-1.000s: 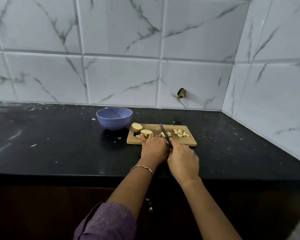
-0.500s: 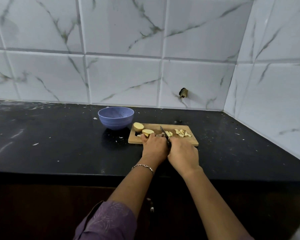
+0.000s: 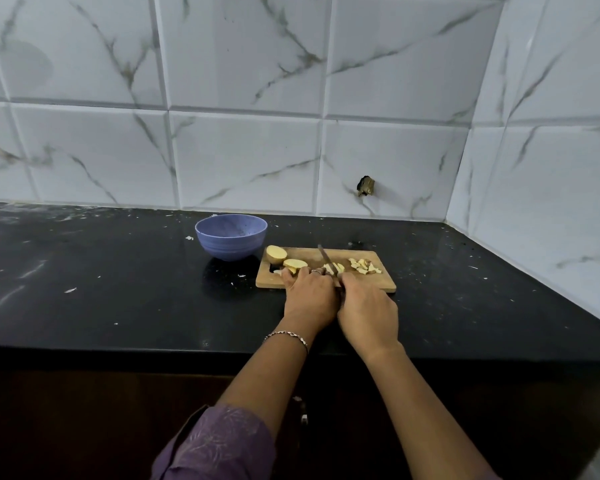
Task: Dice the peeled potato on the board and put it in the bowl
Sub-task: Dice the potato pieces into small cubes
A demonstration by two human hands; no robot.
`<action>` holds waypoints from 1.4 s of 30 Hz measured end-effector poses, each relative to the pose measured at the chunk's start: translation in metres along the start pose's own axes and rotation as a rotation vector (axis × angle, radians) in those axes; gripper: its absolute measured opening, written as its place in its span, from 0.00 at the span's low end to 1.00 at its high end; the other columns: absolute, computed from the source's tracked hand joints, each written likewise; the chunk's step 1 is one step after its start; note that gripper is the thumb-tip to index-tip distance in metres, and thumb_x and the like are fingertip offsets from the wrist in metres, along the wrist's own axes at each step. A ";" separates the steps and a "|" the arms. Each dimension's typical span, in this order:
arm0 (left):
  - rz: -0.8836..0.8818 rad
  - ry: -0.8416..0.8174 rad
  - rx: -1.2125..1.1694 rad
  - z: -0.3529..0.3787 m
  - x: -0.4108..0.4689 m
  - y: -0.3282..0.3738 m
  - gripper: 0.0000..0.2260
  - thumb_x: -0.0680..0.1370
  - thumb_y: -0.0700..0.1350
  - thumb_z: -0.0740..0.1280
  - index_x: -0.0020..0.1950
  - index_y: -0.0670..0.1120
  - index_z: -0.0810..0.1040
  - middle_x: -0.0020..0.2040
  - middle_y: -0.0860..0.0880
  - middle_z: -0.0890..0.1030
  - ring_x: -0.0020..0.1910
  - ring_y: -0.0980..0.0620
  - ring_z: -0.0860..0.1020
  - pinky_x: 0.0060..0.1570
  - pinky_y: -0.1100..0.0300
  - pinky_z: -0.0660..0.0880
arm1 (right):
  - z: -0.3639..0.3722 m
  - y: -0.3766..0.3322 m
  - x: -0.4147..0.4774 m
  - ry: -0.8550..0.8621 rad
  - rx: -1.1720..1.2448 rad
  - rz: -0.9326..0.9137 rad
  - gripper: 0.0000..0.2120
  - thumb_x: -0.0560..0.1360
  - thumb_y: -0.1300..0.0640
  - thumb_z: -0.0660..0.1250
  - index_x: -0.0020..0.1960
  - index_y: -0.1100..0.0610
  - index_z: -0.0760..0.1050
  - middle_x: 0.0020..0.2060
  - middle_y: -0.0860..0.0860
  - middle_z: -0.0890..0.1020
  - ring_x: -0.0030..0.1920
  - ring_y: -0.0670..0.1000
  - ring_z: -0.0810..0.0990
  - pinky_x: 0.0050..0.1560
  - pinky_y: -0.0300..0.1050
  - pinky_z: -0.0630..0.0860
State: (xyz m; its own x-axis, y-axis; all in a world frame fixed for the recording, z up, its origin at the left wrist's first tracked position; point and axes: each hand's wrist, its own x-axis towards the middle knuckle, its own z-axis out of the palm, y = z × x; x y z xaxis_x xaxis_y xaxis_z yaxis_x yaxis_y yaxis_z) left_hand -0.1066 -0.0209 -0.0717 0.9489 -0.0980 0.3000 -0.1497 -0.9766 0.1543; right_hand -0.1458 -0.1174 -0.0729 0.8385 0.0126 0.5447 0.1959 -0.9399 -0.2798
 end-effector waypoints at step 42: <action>-0.075 0.029 0.074 -0.007 0.059 -0.005 0.20 0.79 0.60 0.58 0.63 0.50 0.77 0.64 0.45 0.73 0.67 0.44 0.65 0.64 0.44 0.56 | 0.009 0.033 0.038 0.009 0.495 0.324 0.08 0.82 0.56 0.60 0.60 0.51 0.74 0.47 0.49 0.78 0.44 0.52 0.76 0.38 0.44 0.69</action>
State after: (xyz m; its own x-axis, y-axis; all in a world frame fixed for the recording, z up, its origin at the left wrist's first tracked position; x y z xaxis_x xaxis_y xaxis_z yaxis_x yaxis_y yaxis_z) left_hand -0.0514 -0.0206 -0.0479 0.9480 -0.0194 0.3175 -0.0565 -0.9926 0.1079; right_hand -0.1027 -0.1452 -0.0683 0.8914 -0.2531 0.3759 0.1465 -0.6240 -0.7675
